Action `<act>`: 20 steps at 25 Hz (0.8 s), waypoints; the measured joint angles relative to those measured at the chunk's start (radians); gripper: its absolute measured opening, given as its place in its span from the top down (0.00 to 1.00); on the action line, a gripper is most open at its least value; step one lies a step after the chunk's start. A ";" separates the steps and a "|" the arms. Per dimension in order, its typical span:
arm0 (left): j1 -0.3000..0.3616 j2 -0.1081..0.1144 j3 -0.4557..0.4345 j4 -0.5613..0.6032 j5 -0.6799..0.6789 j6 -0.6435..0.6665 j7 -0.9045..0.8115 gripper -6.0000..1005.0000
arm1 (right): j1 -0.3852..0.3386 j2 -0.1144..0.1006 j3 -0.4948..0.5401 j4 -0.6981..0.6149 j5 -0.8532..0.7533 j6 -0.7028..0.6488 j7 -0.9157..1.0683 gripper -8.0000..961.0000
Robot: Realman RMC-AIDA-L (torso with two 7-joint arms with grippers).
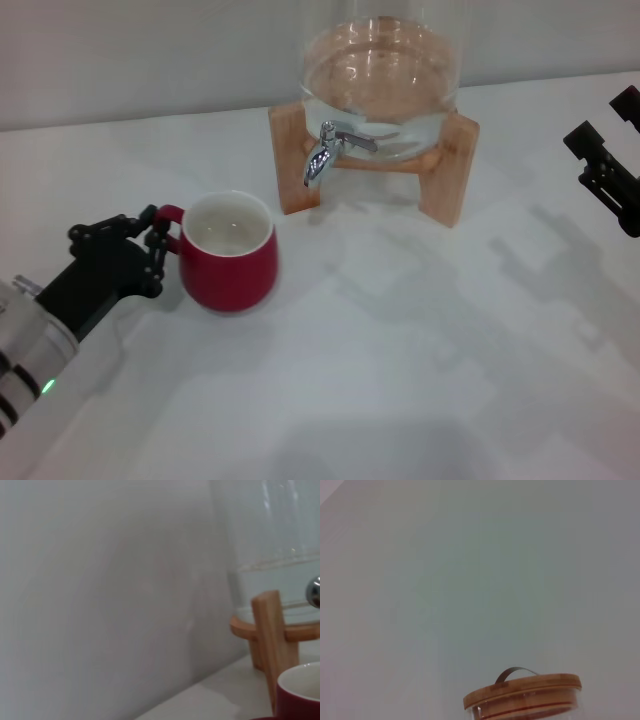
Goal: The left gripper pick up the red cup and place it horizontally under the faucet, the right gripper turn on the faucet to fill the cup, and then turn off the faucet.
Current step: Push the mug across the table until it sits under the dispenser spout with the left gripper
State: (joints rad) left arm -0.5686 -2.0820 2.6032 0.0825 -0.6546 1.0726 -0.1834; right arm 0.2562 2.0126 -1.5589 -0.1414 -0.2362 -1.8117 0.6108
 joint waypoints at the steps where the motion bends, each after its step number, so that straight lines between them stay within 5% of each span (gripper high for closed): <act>1: -0.007 -0.001 0.000 0.001 0.010 -0.012 0.001 0.89 | 0.000 0.000 -0.001 0.000 0.000 0.000 0.001 0.12; 20: -0.069 -0.006 0.000 0.028 0.095 -0.065 0.009 0.89 | 0.000 -0.001 -0.012 0.000 0.000 0.009 0.011 0.13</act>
State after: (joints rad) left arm -0.6374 -2.0881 2.6031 0.1106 -0.5595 1.0076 -0.1740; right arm 0.2562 2.0113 -1.5708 -0.1411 -0.2362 -1.8023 0.6216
